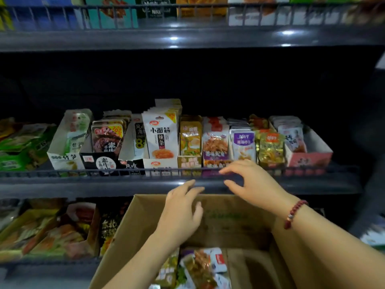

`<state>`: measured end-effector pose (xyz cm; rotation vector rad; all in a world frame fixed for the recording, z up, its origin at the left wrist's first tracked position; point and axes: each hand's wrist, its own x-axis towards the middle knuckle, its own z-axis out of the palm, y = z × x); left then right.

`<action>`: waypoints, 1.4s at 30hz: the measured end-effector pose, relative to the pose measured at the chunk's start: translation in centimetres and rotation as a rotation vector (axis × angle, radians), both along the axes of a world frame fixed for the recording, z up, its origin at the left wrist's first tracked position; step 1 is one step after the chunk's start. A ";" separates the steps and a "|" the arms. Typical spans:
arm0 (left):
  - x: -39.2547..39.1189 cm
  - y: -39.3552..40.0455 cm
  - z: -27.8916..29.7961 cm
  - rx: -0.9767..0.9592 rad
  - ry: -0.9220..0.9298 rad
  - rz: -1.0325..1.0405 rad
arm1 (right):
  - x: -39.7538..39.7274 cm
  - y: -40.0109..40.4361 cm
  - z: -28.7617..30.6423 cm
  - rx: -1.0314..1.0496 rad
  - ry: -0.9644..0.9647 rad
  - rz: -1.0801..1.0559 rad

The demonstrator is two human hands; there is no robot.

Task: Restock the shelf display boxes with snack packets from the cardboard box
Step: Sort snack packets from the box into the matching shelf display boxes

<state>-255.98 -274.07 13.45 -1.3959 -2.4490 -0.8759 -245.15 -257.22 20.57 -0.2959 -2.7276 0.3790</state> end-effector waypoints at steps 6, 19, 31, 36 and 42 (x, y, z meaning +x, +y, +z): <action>3.4 -0.3 -2.9 -0.085 -0.377 -0.030 | 9.0 1.0 -3.2 -0.022 -0.200 -0.063; 3.5 1.3 -13.4 -0.763 -0.671 -0.051 | 15.2 1.8 -9.9 -0.194 -0.257 -0.292; -2.4 2.6 -19.0 -1.009 -0.595 -0.153 | 15.1 1.9 -11.0 -0.309 -0.235 -0.433; -3.6 3.8 -19.4 -0.993 -0.592 -0.255 | 14.9 1.9 -11.1 -0.274 -0.251 -0.454; -4.0 3.3 -19.3 -0.986 -0.513 -0.338 | 14.9 1.9 -11.1 -0.242 -0.256 -0.446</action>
